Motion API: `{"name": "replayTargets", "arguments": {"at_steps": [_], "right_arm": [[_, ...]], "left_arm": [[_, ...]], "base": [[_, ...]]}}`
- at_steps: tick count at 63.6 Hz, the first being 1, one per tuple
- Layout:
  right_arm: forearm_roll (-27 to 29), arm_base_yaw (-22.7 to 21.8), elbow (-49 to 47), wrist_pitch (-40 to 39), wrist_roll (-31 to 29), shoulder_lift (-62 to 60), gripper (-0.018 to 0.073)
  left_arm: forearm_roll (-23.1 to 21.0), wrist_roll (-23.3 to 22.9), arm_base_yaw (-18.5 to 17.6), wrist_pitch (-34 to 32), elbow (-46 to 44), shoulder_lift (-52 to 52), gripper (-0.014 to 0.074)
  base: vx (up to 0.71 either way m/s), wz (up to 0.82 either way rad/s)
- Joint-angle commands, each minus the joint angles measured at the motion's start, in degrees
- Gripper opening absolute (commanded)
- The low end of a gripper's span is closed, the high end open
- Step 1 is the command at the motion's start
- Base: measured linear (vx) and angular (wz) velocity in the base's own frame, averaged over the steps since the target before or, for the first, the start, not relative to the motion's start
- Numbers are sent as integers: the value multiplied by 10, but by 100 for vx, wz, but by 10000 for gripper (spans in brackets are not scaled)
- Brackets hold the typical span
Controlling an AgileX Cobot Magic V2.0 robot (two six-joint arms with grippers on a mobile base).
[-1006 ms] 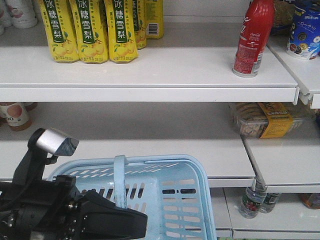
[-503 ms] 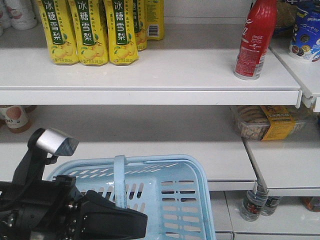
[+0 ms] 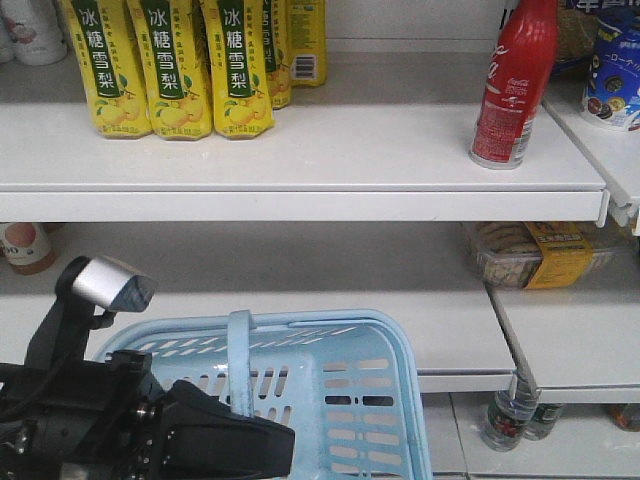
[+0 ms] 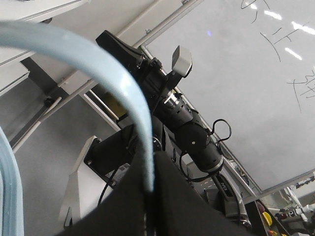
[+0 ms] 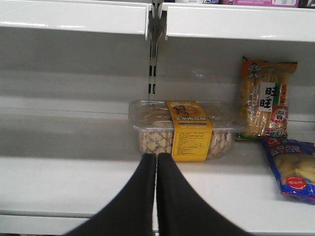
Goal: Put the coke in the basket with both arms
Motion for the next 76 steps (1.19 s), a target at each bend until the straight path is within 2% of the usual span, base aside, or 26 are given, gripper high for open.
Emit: {"name": "replayTargets", "arguments": {"at_steps": [1, 76], "right_arm": [[-4, -3, 6, -42, -3, -11, -5], [-4, -3, 6, -42, -3, -11, -5]], "left_arm": [[-48, 4, -1, -37, -14, -13, -6], [-48, 4, -1, -37, -14, -13, -6]], "base": [[3, 0], [2, 0]]}}
